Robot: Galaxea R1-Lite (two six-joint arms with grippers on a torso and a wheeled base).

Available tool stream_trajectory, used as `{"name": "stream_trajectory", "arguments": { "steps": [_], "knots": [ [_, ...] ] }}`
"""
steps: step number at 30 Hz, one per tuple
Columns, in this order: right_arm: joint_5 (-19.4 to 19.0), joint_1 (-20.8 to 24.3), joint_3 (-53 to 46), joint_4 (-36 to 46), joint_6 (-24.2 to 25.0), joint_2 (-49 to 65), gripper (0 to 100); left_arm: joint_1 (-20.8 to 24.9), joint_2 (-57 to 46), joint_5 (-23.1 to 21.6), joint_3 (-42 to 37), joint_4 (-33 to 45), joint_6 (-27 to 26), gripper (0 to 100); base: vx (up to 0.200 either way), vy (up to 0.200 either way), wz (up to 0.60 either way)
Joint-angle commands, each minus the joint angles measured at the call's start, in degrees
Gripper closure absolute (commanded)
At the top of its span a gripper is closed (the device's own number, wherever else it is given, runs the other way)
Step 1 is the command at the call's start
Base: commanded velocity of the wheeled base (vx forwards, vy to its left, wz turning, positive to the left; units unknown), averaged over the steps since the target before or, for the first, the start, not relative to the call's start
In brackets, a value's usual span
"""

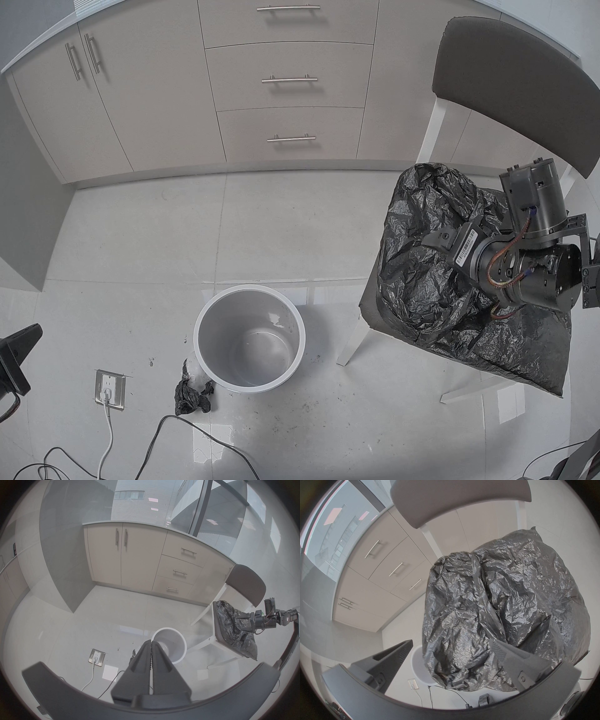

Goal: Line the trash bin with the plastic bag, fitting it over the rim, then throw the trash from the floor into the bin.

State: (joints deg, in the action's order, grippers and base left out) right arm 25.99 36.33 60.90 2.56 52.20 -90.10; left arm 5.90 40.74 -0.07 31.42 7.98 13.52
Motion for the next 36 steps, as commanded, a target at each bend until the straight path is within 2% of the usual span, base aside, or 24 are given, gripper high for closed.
{"name": "stream_trajectory", "arguments": {
  "steps": [1,7,11,18,27,36],
  "knots": [
    [0.0,-0.7,-2.4,2.4,0.5,3.1,0,0.1,2.6,0.0,-0.3,-0.2,0.1,100,0.000,0.000,0.00],
    [-0.3,-0.4,-4.6,6.4,4.8,5.7,0,0.1,3.6,-0.1,-0.1,-0.2,0.0,100,0.000,0.000,0.00],
    [-0.8,0.3,-7.1,6.2,5.7,5.5,0,0.0,5.4,0.1,-0.1,-0.3,0.0,100,0.000,0.000,0.00],
    [-4.9,0.7,-6.9,5.1,7.4,1.2,0,0.0,6.6,-0.1,0.5,-1.7,-0.1,100,0.000,0.000,0.00],
    [-4.6,3.0,-7.4,2.9,7.9,-2.5,0,0.0,7.0,0.2,0.4,-1.9,-0.1,100,0.000,0.000,0.00],
    [-4.2,2.6,-5.6,2.7,7.9,-5.3,0,0.0,7.7,-0.1,0.3,-2.0,-0.1,100,0.000,0.000,0.00]
  ]
}}
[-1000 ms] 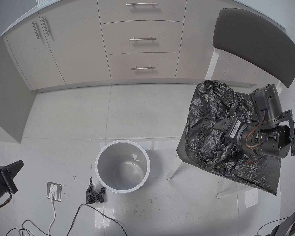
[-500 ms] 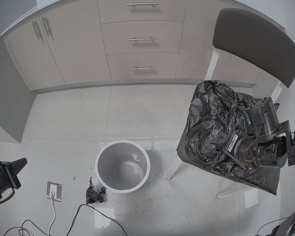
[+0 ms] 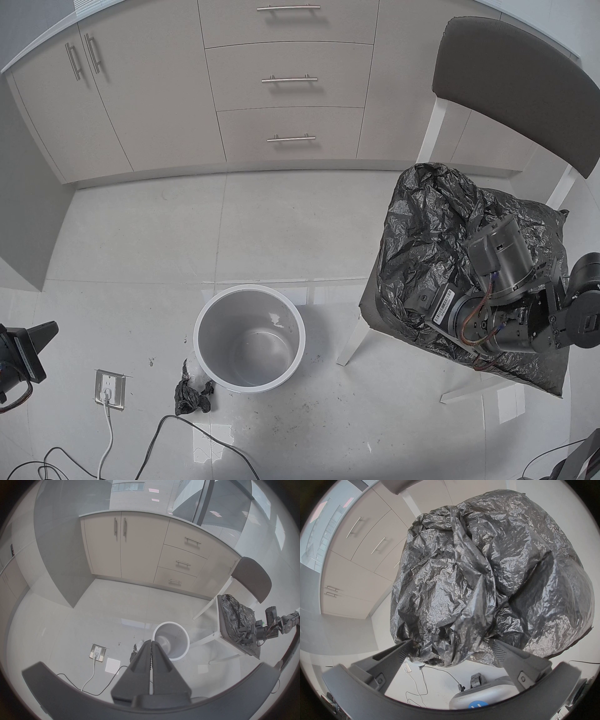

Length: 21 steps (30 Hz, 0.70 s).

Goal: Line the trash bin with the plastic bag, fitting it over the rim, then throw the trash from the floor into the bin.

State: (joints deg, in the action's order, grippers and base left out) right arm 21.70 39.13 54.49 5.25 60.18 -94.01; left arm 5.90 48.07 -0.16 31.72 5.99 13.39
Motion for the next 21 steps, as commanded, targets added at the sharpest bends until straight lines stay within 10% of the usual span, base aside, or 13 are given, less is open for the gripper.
{"name": "stream_trajectory", "arguments": {
  "steps": [1,5,6,21],
  "knots": [
    [0.1,-0.3,1.2,0.0,-0.1,-1.7,0,0.0,0.4,0.0,0.0,0.0,0.1,100,0.000,0.000,0.00],
    [1.6,-0.3,2.0,0.2,-0.2,-2.0,0,0.0,0.3,0.0,0.2,-0.2,0.0,100,0.000,0.000,0.00],
    [1.9,-0.4,2.1,0.2,-0.2,-2.1,100,0.0,0.3,0.0,0.1,-0.4,0.1,100,0.000,0.000,0.00],
    [6.9,-2.3,1.5,1.0,-5.7,-0.9,100,0.0,-0.3,0.0,0.0,-1.6,0.3,100,0.000,0.000,0.00]
  ]
}}
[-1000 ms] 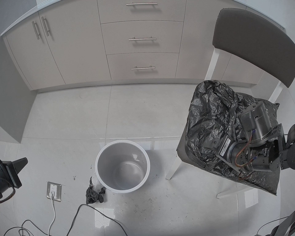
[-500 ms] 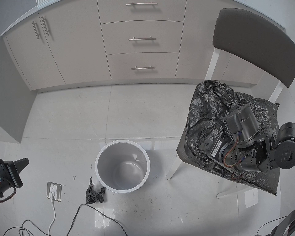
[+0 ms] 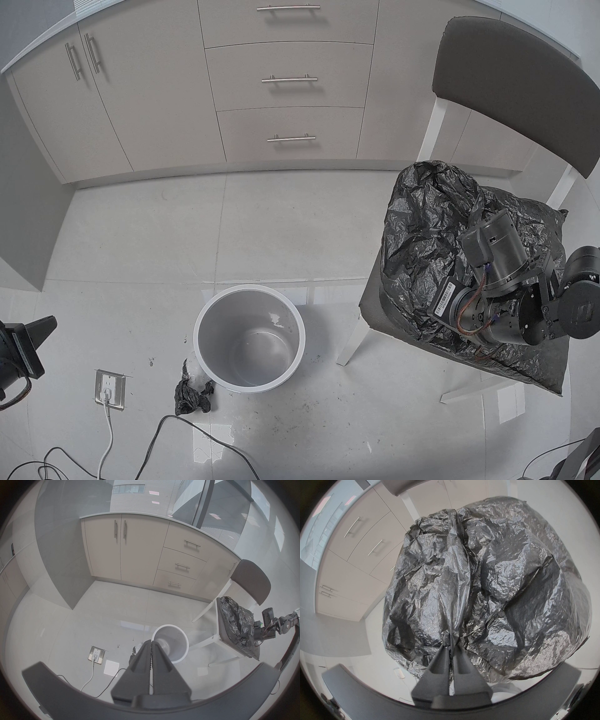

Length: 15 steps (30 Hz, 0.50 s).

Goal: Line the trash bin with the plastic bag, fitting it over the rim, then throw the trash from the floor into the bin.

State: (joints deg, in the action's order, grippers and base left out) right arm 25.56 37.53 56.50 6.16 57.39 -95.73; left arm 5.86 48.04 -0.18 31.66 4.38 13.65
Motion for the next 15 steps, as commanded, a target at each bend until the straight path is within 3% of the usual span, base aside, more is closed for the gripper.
{"name": "stream_trajectory", "arguments": {
  "steps": [1,2,3,4,5,8,12,15],
  "knots": [
    [4.9,-0.7,-0.6,0.1,-4.7,1.3,100,0.0,-0.3,0.0,0.1,0.0,0.1,100,0.000,0.000,0.00],
    [4.9,-0.7,-0.6,0.1,-4.7,1.3,100,0.0,-0.3,0.0,0.1,0.0,0.1,100,0.000,0.000,0.00],
    [8.5,-0.7,-0.4,-0.1,-8.0,2.2,100,0.0,-0.6,0.0,0.2,-0.1,0.2,100,0.000,0.000,0.00],
    [8.5,-0.7,-0.4,-0.1,-8.0,2.2,100,0.0,-0.6,0.0,0.2,-0.1,0.2,100,0.000,0.000,0.00],
    [11.9,-0.6,0.2,-0.6,-10.5,3.5,100,0.0,-0.7,0.1,0.2,-0.2,0.3,100,0.000,0.000,0.00],
    [11.9,-0.3,1.9,-1.1,-10.8,6.5,100,-0.1,-0.7,0.1,-0.1,-1.3,1.2,100,0.000,0.000,0.00],
    [7.9,-0.9,2.5,-2.5,-10.3,8.8,100,-0.1,-1.0,0.1,-0.1,-2.6,3.8,100,0.000,0.000,0.00],
    [-3.0,-4.1,0.8,-6.3,-7.0,13.1,100,-0.1,-1.3,0.2,-0.1,-4.6,7.5,100,0.000,0.000,0.00]
  ]
}}
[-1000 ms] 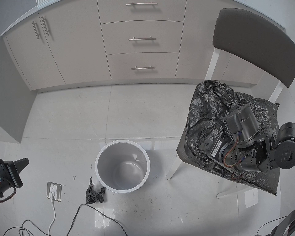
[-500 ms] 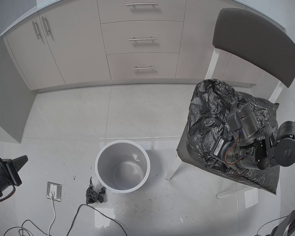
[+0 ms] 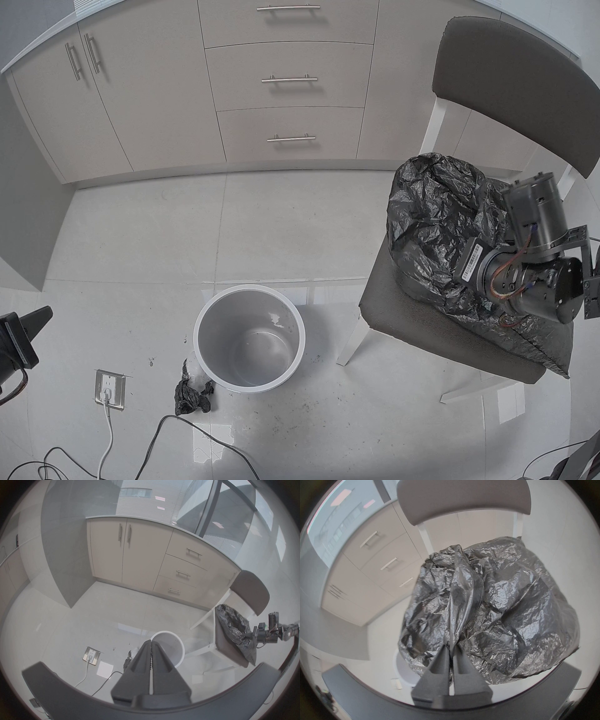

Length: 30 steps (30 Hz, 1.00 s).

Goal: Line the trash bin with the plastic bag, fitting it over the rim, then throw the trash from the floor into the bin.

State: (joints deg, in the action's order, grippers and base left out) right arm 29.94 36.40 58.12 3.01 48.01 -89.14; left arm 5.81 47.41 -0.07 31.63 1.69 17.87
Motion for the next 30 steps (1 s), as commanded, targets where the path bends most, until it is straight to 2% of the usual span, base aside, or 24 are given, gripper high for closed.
{"name": "stream_trajectory", "arguments": {
  "steps": [1,2,3,4,6,8,9,13,17,19,21,26,30],
  "knots": [
    [-13.3,-4.9,-1.2,-4.8,3.0,8.5,100,0.0,-0.9,-0.1,-0.2,-2.7,5.1,100,0.000,0.000,0.00],
    [-13.3,-4.9,-1.2,-4.8,3.0,8.5,100,0.0,-0.9,-0.1,-0.2,-2.7,5.1,100,0.000,0.000,0.00],
    [-22.6,-7.4,-2.2,-6.1,3.8,12.6,100,0.2,-1.1,-0.8,-0.2,-3.5,7.2,100,0.000,0.000,0.00],
    [-27.7,-8.4,-2.9,-6.4,4.3,14.7,100,0.4,-1.1,-1.9,-0.2,-3.5,7.9,100,0.000,0.000,0.00],
    [-40.3,-10.2,-5.8,-7.7,4.6,20.7,100,1.0,-0.9,-6.6,0.0,-3.5,9.1,100,0.000,0.000,0.00],
    [-49.1,-12.1,-9.3,-12.0,3.8,24.5,100,1.0,-0.5,-11.1,0.0,-3.5,9.4,100,0.000,0.000,0.00],
    [-51.6,-12.8,-11.3,-15.1,3.2,25.7,100,1.0,-0.3,-13.0,0.0,-3.5,9.4,100,0.000,0.000,0.00],
    [-58.2,-13.2,-20.4,-28.6,-1.9,29.4,100,2.8,2.8,-20.6,0.4,-3.5,9.5,100,0.000,0.000,0.00],
    [-66.1,-12.8,-23.4,-31.8,-3.3,31.0,100,4.2,8.1,-23.7,1.1,-3.9,9.7,100,0.000,0.000,0.00],
    [-68.6,-12.3,-23.8,-31.8,-3.8,30.9,100,5.1,11.0,-24.8,2.4,-4.0,11.1,100,0.000,0.000,0.00],
    [-69.8,-11.2,-24.1,-31.8,-5.9,30.2,100,5.6,14.0,-25.8,3.9,-4.1,13.4,100,0.000,0.000,0.00],
    [-70.0,-8.7,-24.1,-31.8,-11.5,28.4,100,5.6,24.0,-27.8,7.7,-7.4,17.7,100,0.000,0.000,0.00],
    [-69.9,-6.3,-23.3,-31.8,-12.9,27.9,100,5.7,32.9,-31.4,12.0,-8.4,21.2,100,0.000,0.000,0.00]
  ]
}}
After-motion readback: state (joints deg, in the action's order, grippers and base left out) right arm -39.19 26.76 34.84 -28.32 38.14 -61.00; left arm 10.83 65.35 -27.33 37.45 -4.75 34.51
